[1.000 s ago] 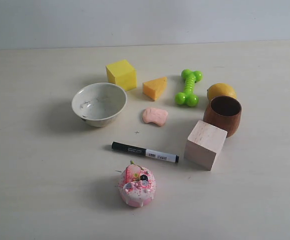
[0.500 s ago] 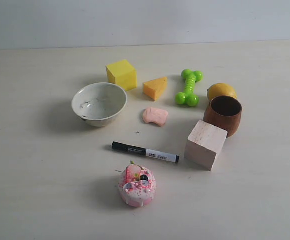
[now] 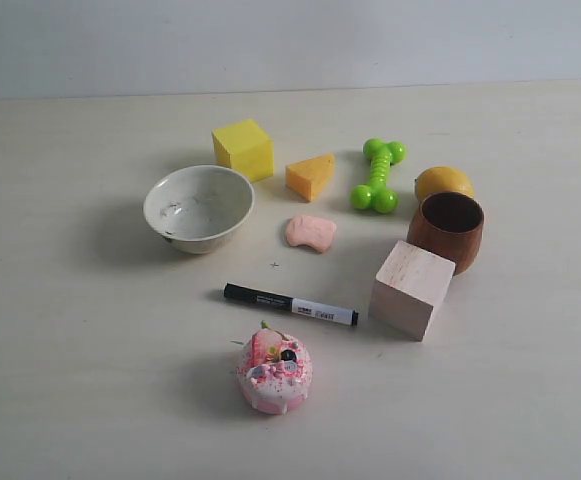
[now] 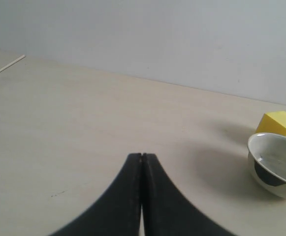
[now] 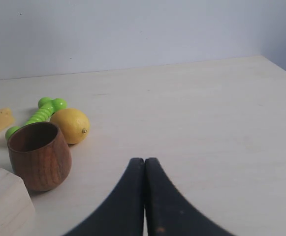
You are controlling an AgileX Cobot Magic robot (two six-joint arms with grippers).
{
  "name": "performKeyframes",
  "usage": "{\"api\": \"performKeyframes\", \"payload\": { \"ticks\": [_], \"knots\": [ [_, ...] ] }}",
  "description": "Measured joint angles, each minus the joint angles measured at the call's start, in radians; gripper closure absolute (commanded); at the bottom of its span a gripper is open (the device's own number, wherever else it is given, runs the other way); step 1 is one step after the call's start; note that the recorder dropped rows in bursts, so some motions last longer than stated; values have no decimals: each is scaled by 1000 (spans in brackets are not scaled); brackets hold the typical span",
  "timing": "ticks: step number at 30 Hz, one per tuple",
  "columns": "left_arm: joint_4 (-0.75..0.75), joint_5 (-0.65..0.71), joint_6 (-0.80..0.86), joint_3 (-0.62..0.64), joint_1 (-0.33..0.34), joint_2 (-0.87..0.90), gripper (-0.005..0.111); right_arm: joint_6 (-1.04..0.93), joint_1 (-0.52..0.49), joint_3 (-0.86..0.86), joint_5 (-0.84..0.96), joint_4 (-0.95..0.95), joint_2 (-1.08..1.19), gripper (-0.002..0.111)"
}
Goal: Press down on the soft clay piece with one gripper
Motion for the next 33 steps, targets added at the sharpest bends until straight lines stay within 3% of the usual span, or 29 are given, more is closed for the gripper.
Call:
{"api": "performKeyframes", "payload": {
  "ticks": [12,33],
  "knots": [
    [2,83,33,0,0,0,107,0,0,0,0,0,0,108],
    [2,95,35,0,0,0,107,0,0,0,0,0,0,108]
  ]
}}
